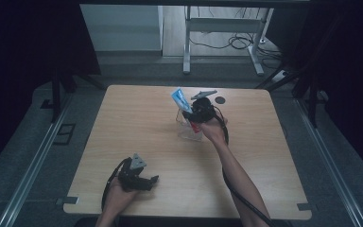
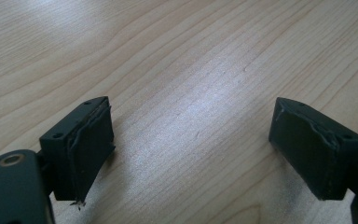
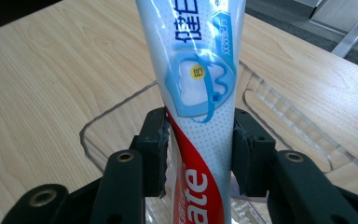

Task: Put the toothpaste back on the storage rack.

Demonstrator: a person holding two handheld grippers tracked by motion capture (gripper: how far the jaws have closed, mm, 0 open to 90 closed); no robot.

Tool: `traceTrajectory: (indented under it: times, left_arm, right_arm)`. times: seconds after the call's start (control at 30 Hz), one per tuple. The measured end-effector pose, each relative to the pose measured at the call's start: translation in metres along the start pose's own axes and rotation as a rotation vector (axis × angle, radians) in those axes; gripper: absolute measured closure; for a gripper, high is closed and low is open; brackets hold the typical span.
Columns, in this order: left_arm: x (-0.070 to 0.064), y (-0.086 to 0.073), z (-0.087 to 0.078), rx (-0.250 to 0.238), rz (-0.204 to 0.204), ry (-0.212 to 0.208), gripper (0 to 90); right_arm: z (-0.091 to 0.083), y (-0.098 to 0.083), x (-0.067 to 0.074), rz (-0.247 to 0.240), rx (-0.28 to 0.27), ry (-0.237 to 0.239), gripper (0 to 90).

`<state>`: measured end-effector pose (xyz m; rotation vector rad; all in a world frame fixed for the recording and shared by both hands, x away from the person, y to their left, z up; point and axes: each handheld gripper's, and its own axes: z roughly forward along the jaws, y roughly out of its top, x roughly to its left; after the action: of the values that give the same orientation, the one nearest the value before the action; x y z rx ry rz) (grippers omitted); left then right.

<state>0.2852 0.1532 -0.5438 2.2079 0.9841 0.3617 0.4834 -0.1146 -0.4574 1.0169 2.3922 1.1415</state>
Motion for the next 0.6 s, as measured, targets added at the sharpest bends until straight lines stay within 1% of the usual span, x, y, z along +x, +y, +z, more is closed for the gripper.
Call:
traceTrajectory:
  times: [0.3, 0.5, 0.6]
  left_arm:
    - [0.0001, 0.0000, -0.0001, 0.001, 0.000, -0.001, 13.8]
    - [0.0000, 0.0000, -0.0001, 0.001, 0.000, -0.001, 13.8]
    - [0.0000, 0.0000, -0.0001, 0.001, 0.000, -0.001, 13.8]
  right_arm:
    - [-0.0009, -0.0016, 0.0009, -0.007, 0.004, 0.021, 55.6]
    - [-0.0044, -0.0027, 0.0013, 0.011, -0.015, 0.046, 53.7]
    - [-0.0077, -0.0027, -0.0005, 0.030, -0.030, 0.060, 53.2]
